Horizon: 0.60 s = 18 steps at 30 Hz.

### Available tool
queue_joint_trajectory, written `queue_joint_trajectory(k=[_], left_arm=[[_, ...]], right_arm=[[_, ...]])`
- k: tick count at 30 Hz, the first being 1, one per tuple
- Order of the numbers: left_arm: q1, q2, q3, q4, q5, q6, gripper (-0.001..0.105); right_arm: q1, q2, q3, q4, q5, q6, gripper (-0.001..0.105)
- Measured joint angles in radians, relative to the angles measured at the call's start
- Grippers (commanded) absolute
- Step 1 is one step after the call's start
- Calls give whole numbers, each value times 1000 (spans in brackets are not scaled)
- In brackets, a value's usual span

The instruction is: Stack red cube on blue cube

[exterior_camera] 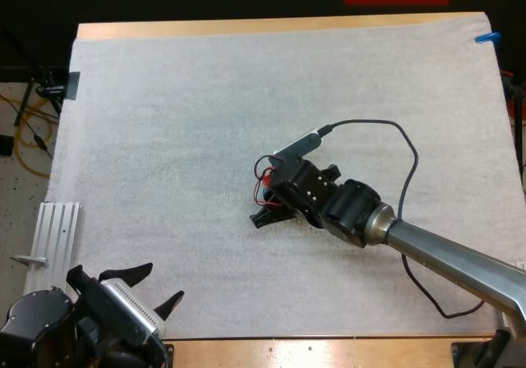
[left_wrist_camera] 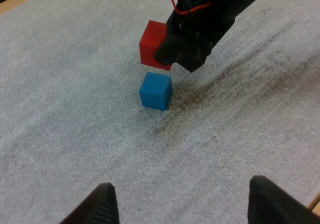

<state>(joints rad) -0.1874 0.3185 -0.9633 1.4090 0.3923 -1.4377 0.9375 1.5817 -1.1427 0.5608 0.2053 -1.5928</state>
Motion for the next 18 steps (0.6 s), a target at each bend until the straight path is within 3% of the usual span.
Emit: queue_joint_trajectory(k=[18], left_arm=[[0, 0, 0, 0, 0, 0, 56]], right_arm=[[-14, 148, 8, -63, -23, 0, 32]])
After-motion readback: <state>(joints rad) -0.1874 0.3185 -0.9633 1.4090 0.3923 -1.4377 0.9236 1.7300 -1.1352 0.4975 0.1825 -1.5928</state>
